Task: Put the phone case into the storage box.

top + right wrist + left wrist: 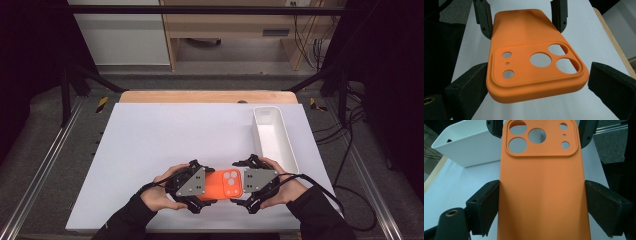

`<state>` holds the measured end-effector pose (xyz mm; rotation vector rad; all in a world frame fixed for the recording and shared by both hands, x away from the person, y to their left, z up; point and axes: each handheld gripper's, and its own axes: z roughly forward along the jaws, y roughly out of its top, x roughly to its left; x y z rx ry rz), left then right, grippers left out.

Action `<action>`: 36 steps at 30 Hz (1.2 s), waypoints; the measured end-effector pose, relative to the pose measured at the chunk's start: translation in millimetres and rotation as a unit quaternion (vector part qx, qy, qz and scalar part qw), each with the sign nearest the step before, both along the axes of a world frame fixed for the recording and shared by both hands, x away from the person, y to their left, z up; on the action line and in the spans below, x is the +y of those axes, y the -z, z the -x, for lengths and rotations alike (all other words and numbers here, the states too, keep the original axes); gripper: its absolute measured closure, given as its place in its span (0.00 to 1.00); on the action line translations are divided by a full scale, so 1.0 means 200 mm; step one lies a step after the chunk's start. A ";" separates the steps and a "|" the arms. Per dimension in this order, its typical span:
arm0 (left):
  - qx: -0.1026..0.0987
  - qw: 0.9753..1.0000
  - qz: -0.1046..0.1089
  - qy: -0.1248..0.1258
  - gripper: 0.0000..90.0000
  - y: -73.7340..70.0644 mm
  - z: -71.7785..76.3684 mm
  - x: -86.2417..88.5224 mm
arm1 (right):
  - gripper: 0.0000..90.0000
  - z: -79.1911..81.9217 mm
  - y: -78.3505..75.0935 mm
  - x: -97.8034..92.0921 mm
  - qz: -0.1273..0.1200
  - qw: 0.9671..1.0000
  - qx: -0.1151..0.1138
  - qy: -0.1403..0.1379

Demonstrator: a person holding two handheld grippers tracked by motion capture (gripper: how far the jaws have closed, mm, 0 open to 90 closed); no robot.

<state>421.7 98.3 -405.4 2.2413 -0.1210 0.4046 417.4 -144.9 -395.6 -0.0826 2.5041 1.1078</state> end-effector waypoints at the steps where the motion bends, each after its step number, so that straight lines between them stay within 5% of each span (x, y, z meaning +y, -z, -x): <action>1: -0.001 1.000 0.000 0.001 0.17 0.00 0.00 0.00 | 0.05 0.00 0.00 0.00 -0.002 1.000 0.000 -0.001; 22: 0.001 1.000 0.000 0.015 0.17 0.01 0.01 -0.01 | 0.13 -0.03 0.02 0.01 -0.022 0.998 0.032 -0.054; 36: 0.009 1.000 0.004 0.017 0.17 0.03 0.00 0.00 | 0.17 -0.04 0.02 0.01 -0.025 0.997 0.040 -0.063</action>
